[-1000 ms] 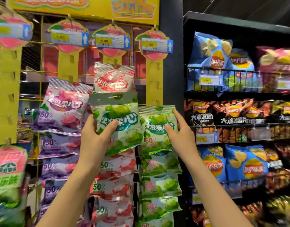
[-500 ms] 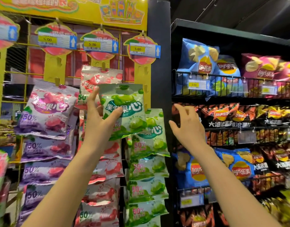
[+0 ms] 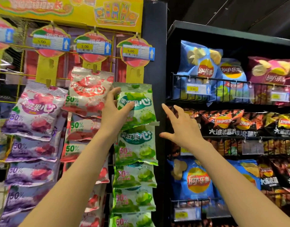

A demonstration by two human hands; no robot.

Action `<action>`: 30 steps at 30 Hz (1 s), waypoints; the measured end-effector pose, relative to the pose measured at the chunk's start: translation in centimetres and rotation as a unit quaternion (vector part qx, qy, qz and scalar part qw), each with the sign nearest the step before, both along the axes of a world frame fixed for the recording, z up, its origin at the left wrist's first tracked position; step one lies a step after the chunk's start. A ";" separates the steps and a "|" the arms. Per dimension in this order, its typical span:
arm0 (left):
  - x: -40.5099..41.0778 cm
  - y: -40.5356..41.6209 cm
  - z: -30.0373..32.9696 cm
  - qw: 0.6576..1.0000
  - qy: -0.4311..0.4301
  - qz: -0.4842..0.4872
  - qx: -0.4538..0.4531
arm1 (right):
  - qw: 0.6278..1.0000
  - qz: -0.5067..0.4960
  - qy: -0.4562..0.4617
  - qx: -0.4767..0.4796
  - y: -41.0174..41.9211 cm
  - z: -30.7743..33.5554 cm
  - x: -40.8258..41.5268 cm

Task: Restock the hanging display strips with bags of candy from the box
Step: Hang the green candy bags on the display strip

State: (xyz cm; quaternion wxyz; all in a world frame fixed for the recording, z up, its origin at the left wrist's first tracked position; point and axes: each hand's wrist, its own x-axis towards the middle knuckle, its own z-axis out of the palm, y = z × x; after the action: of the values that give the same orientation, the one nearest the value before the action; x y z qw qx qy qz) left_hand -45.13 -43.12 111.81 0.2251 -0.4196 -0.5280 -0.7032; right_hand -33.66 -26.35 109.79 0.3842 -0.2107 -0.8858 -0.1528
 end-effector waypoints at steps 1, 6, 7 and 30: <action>0.0 0.2 0.0 1.000 -0.005 0.002 -0.008 | 1.000 0.006 0.001 -0.001 0.1 0.0 0.0; -0.2 0.5 0.1 0.999 -0.008 0.014 -0.032 | 1.000 0.030 0.004 -0.003 0.6 -0.1 -0.3; -0.3 0.6 0.1 0.999 -0.006 0.020 -0.040 | 0.999 0.033 0.004 -0.004 0.7 -0.2 -0.3; 1.4 0.9 -2.3 0.968 0.081 0.218 -0.094 | 0.999 0.045 0.013 -0.013 -0.1 -0.6 -0.5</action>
State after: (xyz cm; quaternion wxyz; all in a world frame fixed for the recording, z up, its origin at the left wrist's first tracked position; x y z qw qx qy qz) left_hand -43.76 -42.26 109.53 0.3743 -0.3697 -0.6505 -0.5478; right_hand -34.18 -26.46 109.19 0.3998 -0.1777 -0.8910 -0.1214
